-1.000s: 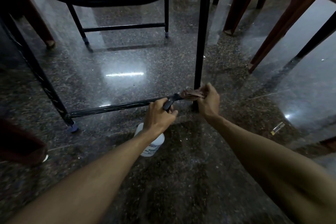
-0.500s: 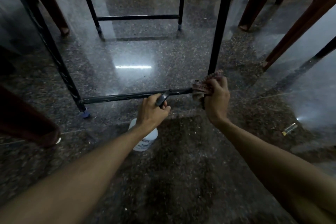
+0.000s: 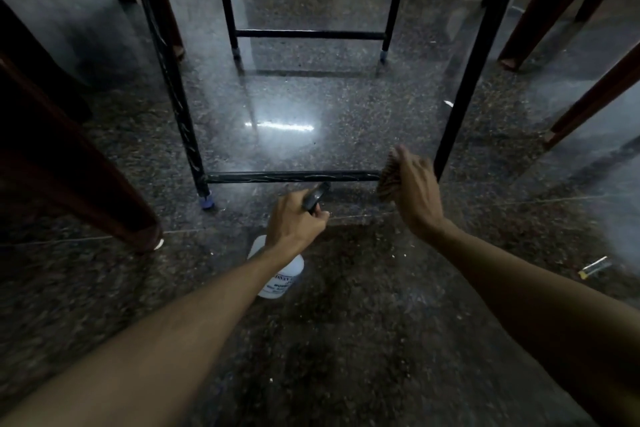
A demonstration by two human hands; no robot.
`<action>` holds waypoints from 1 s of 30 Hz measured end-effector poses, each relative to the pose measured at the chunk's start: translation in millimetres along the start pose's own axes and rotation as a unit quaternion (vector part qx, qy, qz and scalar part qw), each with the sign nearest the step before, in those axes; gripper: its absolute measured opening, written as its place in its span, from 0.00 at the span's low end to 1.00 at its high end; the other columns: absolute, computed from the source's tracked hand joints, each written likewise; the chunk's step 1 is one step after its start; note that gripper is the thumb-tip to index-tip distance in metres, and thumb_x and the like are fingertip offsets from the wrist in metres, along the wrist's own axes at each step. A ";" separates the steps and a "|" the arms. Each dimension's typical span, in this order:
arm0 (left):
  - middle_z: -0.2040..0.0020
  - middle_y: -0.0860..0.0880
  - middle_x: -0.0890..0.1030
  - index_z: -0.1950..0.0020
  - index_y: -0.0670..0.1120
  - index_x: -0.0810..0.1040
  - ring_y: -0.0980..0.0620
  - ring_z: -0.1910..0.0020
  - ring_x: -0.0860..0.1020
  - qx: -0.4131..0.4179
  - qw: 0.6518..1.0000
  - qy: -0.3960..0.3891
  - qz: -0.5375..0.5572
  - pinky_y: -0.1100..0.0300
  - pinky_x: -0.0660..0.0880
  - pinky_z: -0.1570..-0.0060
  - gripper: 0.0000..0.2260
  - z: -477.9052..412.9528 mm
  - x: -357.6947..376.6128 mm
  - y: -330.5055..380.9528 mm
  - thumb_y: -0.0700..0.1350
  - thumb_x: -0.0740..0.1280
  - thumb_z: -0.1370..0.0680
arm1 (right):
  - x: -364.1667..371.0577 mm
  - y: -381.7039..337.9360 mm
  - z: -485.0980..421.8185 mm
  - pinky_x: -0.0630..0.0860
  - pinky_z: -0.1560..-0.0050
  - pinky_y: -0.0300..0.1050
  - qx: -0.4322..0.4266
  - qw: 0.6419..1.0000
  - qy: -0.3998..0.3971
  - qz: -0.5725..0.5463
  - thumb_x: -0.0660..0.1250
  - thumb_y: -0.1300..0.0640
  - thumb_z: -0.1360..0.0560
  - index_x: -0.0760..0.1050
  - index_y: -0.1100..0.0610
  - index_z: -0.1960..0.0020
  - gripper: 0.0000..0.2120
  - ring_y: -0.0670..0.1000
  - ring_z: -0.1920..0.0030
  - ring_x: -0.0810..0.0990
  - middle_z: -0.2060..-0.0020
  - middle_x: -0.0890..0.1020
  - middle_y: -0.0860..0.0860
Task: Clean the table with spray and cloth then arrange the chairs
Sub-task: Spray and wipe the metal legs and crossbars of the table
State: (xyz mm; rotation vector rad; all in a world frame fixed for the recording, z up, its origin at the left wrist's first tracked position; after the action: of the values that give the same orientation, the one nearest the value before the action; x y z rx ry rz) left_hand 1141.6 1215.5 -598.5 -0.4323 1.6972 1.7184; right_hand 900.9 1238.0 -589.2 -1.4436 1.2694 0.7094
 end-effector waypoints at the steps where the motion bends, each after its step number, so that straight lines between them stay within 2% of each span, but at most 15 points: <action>1: 0.69 0.49 0.77 0.67 0.50 0.73 0.47 0.67 0.78 -0.011 1.000 0.005 -0.001 0.57 0.74 0.67 0.14 1.3 -3.0 -3.8 0.43 0.74 0.25 | 7.5 -16.6 -5.1 0.76 0.50 0.53 -0.026 0.999 -0.036 -0.002 0.67 0.65 0.26 0.64 0.58 0.27 0.29 0.61 0.41 0.72 0.40 0.78 0.58; 2: 0.69 0.49 0.77 0.67 0.50 0.72 0.45 0.66 0.79 -0.023 1.000 0.011 -0.007 0.55 0.75 0.66 0.14 4.1 -6.6 -6.4 0.44 0.73 0.25 | 13.1 -28.2 -6.8 0.77 0.52 0.54 -0.060 0.996 -0.066 0.009 0.71 0.65 0.29 0.65 0.57 0.26 0.33 0.60 0.41 0.71 0.38 0.77 0.56; 4: 0.70 0.52 0.75 0.66 0.50 0.73 0.45 0.66 0.78 -0.032 0.999 0.024 -0.006 0.57 0.72 0.66 0.13 8.3 -14.7 -9.7 0.45 0.73 0.24 | 11.3 -30.1 -8.0 0.75 0.58 0.51 -0.070 0.994 -0.080 0.038 0.73 0.60 0.29 0.69 0.53 0.26 0.33 0.58 0.41 0.70 0.38 0.77 0.54; 6: 0.69 0.54 0.75 0.65 0.51 0.74 0.46 0.65 0.78 -0.032 0.999 0.036 0.012 0.58 0.72 0.64 0.12 10.9 -29.8 -16.2 0.44 0.73 0.25 | 6.8 -18.8 -5.5 0.71 0.59 0.49 0.000 0.996 -0.062 0.060 0.73 0.56 0.28 0.72 0.49 0.28 0.29 0.59 0.41 0.70 0.38 0.77 0.52; 8: 0.68 0.53 0.78 0.65 0.51 0.76 0.48 0.63 0.80 -0.023 0.999 0.038 0.019 0.57 0.75 0.62 0.11 10.1 -40.2 -22.8 0.44 0.75 0.26 | 10.3 -18.1 -2.8 0.71 0.57 0.50 0.043 0.995 -0.055 0.071 0.73 0.55 0.29 0.72 0.49 0.29 0.29 0.61 0.40 0.71 0.36 0.76 0.53; 9: 0.67 0.53 0.79 0.65 0.51 0.77 0.49 0.63 0.80 -0.023 0.999 0.044 0.019 0.58 0.76 0.61 0.11 9.6 -45.5 -28.1 0.44 0.76 0.27 | 17.0 -31.1 -3.9 0.72 0.55 0.51 0.025 0.996 -0.058 0.060 0.73 0.55 0.29 0.73 0.50 0.29 0.28 0.61 0.41 0.72 0.36 0.76 0.53; 12: 0.68 0.55 0.78 0.64 0.50 0.77 0.52 0.65 0.79 -0.028 0.998 0.061 0.013 0.61 0.72 0.62 0.09 10.9 -55.4 -40.1 0.44 0.76 0.27 | 43.5 -96.3 -11.8 0.77 0.51 0.53 -0.104 0.990 -0.093 0.033 0.75 0.54 0.29 0.73 0.51 0.30 0.29 0.61 0.42 0.75 0.36 0.78 0.54; 14: 0.68 0.53 0.79 0.63 0.48 0.78 0.52 0.65 0.79 -0.032 0.997 0.064 0.012 0.60 0.74 0.62 0.08 12.8 -60.9 -48.2 0.43 0.75 0.27 | 53.5 -126.6 -17.9 0.79 0.50 0.54 -0.154 0.981 -0.107 0.040 0.75 0.58 0.30 0.74 0.53 0.30 0.29 0.61 0.42 0.76 0.36 0.79 0.55; 16: 0.68 0.51 0.80 0.63 0.47 0.78 0.50 0.64 0.80 -0.043 0.996 0.070 0.018 0.57 0.77 0.61 0.08 15.1 -67.8 -55.5 0.44 0.75 0.27 | 50.1 -124.5 -21.4 0.79 0.51 0.53 -0.149 0.983 -0.099 0.039 0.74 0.59 0.29 0.77 0.53 0.32 0.25 0.60 0.45 0.78 0.40 0.81 0.55; 19: 0.66 0.49 0.79 0.64 0.50 0.76 0.45 0.62 0.81 -0.080 0.992 0.090 0.027 0.52 0.79 0.60 0.10 18.0 -82.2 -66.8 0.46 0.74 0.25 | 30.6 -92.4 -20.9 0.77 0.55 0.50 -0.107 0.994 -0.029 -0.003 0.74 0.55 0.29 0.81 0.52 0.38 0.19 0.59 0.52 0.80 0.48 0.84 0.54; 21: 0.65 0.47 0.78 0.62 0.50 0.75 0.41 0.60 0.80 -0.116 0.987 0.112 0.024 0.52 0.76 0.61 0.09 22.0 -91.2 -78.9 0.46 0.72 0.24 | 20.3 -78.3 -18.6 0.76 0.57 0.50 -0.059 0.997 0.027 -0.031 0.71 0.56 0.28 0.82 0.53 0.39 0.17 0.59 0.53 0.80 0.50 0.84 0.54; 23: 0.64 0.45 0.78 0.61 0.47 0.77 0.41 0.58 0.80 -0.147 0.980 0.134 0.008 0.54 0.72 0.61 0.08 29.3 -98.3 -90.8 0.46 0.72 0.24 | 22.7 -88.9 -14.7 0.72 0.58 0.49 -0.043 0.998 0.039 -0.016 0.68 0.56 0.27 0.81 0.52 0.38 0.18 0.59 0.51 0.78 0.49 0.85 0.54; 25: 0.62 0.44 0.80 0.61 0.45 0.79 0.40 0.56 0.80 -0.162 0.976 0.149 0.009 0.52 0.74 0.59 0.08 35.8 -104.3 -99.8 0.46 0.74 0.26 | 37.8 -119.6 -15.5 0.69 0.57 0.48 -0.081 0.996 0.004 0.024 0.72 0.53 0.27 0.81 0.49 0.39 0.17 0.56 0.51 0.75 0.48 0.85 0.50; 28: 0.58 0.42 0.84 0.56 0.45 0.83 0.40 0.53 0.81 -0.194 0.968 0.160 0.021 0.51 0.77 0.55 0.06 43.3 -116.8 -103.3 0.47 0.75 0.26 | 52.2 -169.1 -27.6 0.61 0.52 0.50 -0.160 0.983 -0.024 0.085 0.74 0.47 0.30 0.83 0.48 0.45 0.15 0.53 0.51 0.71 0.51 0.86 0.47; 30: 0.61 0.45 0.82 0.59 0.47 0.82 0.41 0.56 0.82 -0.205 0.965 0.165 0.018 0.52 0.77 0.57 0.06 44.2 -125.6 -103.7 0.48 0.74 0.26 | 54.2 -179.0 -34.0 0.59 0.53 0.48 -0.169 0.981 -0.026 0.092 0.74 0.48 0.30 0.83 0.51 0.49 0.12 0.53 0.52 0.70 0.55 0.86 0.49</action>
State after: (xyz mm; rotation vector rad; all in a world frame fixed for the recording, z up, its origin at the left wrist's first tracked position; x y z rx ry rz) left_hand 1310.0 1221.8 -589.0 -0.9264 1.5662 2.1221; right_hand 1077.7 1170.3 -572.6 -1.5768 1.2972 1.1245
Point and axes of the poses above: each hand's wrist, its own z-axis away from the middle knuckle, its own x-axis out of the palm, y = z × x, the point moved 5 cm from there along -z, towards the middle knuckle
